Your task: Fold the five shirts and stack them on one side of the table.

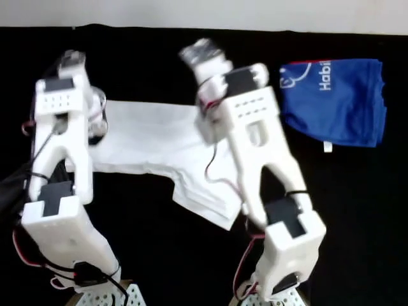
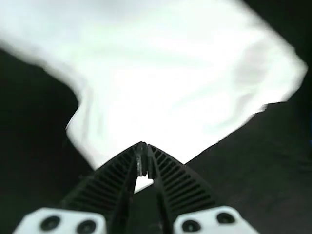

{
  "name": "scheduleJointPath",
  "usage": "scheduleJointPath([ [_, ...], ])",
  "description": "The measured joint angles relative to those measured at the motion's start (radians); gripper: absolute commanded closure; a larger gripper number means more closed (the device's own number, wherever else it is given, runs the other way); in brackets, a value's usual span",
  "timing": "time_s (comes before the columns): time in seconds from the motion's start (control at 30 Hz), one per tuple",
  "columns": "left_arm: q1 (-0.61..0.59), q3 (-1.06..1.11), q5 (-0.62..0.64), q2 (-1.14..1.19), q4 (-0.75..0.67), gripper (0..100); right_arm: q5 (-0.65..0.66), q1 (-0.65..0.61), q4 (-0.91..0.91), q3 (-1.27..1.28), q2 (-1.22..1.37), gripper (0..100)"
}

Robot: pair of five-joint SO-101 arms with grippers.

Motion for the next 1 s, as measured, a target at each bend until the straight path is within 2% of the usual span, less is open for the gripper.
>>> scheduleJointPath([
  [0.17, -0.014, 0.281, 0.0, -0.018, -0.282, 99, 0.0, -0.064, -0.216, 0.33, -0.037, 99.1],
  [0.27, -0.012, 0.336, 0.0, -0.043, -0.354, 99, -0.002, -0.095, -0.358, 0.511, -0.037, 99.1],
  [0.4, -0.012, 0.35, 0.0, -0.046, -0.376, 99, -0.002, -0.152, -0.47, 0.64, -0.037, 98.8],
  [0.5, -0.012, 0.351, 0.0, -0.049, -0.377, 99, -0.002, -0.173, -0.471, 0.644, -0.037, 93.7],
  [0.63, -0.012, 0.359, 0.002, -0.052, -0.394, 99, -0.002, -0.187, -0.359, 0.568, -0.037, 83.5],
  [0.83, -0.012, 0.359, 0.002, -0.052, -0.394, 99, -0.002, -0.284, -0.278, 0.506, -0.037, 83.7],
  [1.0, -0.012, 0.359, 0.002, -0.052, -0.394, 99, -0.002, -0.319, -0.319, 0.506, -0.037, 83.7],
])
